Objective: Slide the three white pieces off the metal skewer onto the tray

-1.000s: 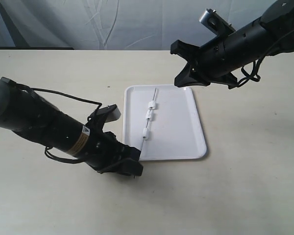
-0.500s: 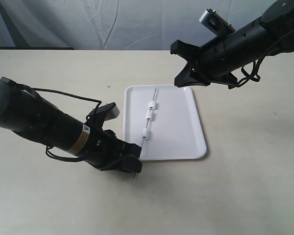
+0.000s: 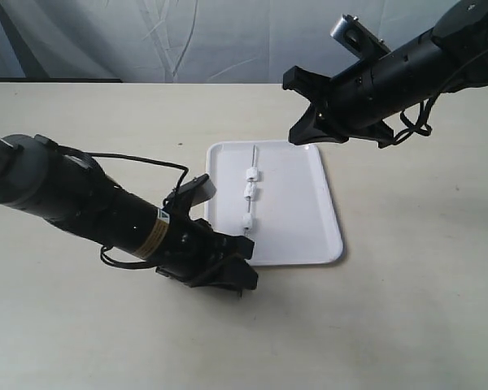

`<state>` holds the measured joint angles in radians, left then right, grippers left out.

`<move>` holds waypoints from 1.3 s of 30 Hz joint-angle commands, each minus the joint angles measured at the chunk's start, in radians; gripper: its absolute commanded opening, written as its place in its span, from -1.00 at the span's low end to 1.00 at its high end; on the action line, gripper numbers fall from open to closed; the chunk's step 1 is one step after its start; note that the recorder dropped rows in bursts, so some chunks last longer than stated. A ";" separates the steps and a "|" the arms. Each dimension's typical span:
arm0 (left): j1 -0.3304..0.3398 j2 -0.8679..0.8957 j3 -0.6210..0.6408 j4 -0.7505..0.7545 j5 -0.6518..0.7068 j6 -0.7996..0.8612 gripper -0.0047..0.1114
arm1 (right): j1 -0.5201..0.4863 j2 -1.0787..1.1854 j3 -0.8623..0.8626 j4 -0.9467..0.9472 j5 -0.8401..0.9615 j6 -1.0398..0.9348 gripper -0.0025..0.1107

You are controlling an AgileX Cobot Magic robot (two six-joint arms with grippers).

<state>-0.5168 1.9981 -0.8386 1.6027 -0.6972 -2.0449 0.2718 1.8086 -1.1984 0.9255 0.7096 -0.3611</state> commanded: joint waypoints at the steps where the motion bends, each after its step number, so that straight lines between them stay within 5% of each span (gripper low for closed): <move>1: -0.004 0.014 -0.001 0.008 0.062 0.005 -0.51 | -0.002 0.000 -0.006 0.006 -0.001 -0.009 -0.97; 5: -0.004 0.014 -0.001 0.012 0.070 0.005 -0.91 | -0.002 0.000 -0.006 0.006 -0.001 -0.009 -0.97; 13: -0.004 0.014 -0.001 0.121 0.070 -0.020 -0.92 | -0.002 0.000 -0.006 0.006 -0.004 -0.009 -0.96; 18: -0.004 -0.029 0.020 0.142 0.051 -0.047 -0.92 | -0.002 0.000 -0.006 0.008 -0.006 -0.005 -0.17; 39: 0.007 -0.249 0.189 0.142 0.096 -0.047 -0.92 | 0.117 0.093 -0.004 0.133 -0.099 -0.003 -0.29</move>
<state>-0.5168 1.7608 -0.6771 1.7427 -0.6350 -2.0899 0.3804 1.8993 -1.1984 1.0415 0.6384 -0.3588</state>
